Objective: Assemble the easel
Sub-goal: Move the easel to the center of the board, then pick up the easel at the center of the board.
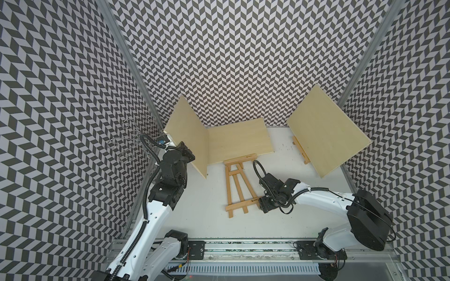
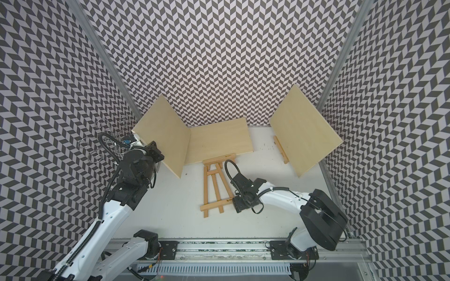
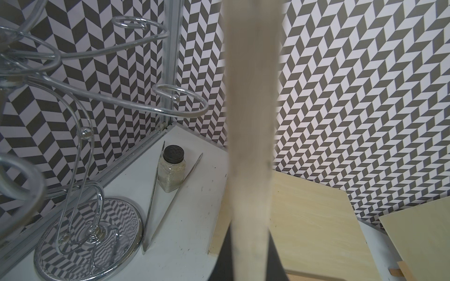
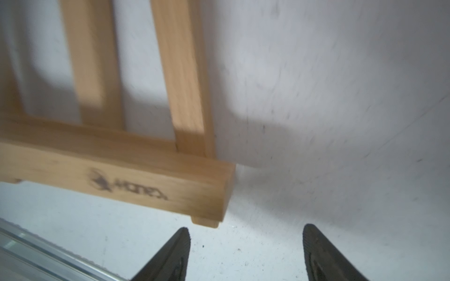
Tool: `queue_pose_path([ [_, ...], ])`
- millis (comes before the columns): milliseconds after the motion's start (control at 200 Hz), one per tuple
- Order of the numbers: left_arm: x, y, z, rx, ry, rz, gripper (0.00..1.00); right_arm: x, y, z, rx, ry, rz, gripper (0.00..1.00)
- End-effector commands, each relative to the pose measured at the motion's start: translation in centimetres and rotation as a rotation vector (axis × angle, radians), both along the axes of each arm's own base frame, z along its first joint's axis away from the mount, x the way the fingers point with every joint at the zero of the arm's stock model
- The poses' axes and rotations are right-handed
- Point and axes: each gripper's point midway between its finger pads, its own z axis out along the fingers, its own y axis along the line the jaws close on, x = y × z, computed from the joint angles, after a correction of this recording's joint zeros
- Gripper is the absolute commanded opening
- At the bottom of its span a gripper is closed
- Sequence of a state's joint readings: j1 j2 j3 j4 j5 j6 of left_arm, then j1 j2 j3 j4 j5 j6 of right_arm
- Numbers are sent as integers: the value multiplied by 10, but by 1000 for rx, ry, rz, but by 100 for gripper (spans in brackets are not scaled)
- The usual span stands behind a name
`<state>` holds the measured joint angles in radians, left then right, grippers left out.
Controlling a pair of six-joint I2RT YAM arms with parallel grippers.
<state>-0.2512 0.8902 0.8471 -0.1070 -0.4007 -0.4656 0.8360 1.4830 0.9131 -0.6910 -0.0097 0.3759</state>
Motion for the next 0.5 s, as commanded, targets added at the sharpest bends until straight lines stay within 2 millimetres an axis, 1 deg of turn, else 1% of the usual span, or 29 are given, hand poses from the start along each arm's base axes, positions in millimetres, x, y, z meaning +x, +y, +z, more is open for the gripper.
queue_pose_path([
  [0, 1, -11, 13, -17, -46, -47, 0, 53, 25, 52, 37, -218, -23, 73],
  [80, 1, -12, 10, -24, -39, -52, 0, 69, 35, 60, 38, -258, -18, 74],
  [140, 1, -15, 6, -35, -31, -64, 0, 78, 45, 55, 36, -259, -8, 74],
  [195, 1, -19, 3, -42, -23, -80, 0, 86, 56, 45, 36, -245, 7, 73],
  [205, 1, -20, 3, -42, -22, -82, 0, 89, 58, 47, 43, -249, 9, 73],
  [220, 1, -21, 1, -43, -18, -86, 0, 91, 61, 40, 37, -238, 11, 73],
  [225, 1, -21, 1, -43, -17, -86, 0, 91, 62, 42, 41, -241, 12, 73],
  [290, 1, -24, -1, -41, -3, -93, 0, 101, 73, 27, 23, -212, 26, 72],
  [376, -1, -27, 1, -41, 0, -108, 0, 110, 81, 11, 0, -205, 27, 70],
  [491, -5, -30, 2, -48, -2, -122, 0, 113, 86, -11, -16, -183, 38, 65],
])
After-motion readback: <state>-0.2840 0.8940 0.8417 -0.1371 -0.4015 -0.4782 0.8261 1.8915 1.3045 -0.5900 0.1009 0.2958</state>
